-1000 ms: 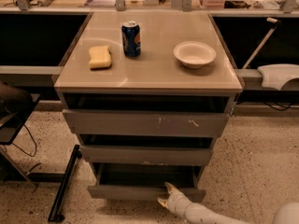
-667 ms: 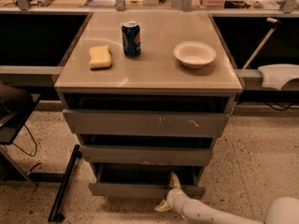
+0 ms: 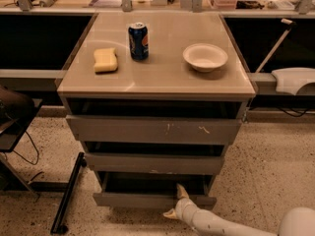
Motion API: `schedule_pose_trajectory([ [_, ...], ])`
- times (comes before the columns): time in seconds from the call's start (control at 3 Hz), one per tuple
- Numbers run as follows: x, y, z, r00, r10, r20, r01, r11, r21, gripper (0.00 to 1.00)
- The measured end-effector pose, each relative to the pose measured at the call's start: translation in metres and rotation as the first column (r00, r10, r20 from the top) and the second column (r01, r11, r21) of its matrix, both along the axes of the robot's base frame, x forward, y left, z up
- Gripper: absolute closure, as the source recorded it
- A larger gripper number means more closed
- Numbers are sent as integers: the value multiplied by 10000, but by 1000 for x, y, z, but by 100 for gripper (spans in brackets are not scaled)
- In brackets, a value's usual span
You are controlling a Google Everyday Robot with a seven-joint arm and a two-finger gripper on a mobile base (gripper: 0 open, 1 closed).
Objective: Open bottom drawer
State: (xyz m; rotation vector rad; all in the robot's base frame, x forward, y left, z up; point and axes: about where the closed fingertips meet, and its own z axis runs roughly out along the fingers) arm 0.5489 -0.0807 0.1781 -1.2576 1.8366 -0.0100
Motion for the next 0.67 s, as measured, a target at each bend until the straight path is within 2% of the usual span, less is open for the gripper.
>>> schedule_pose_trajectory([
  [0.67, 0, 0, 0, 10000, -2, 0, 2, 10000, 1, 65],
])
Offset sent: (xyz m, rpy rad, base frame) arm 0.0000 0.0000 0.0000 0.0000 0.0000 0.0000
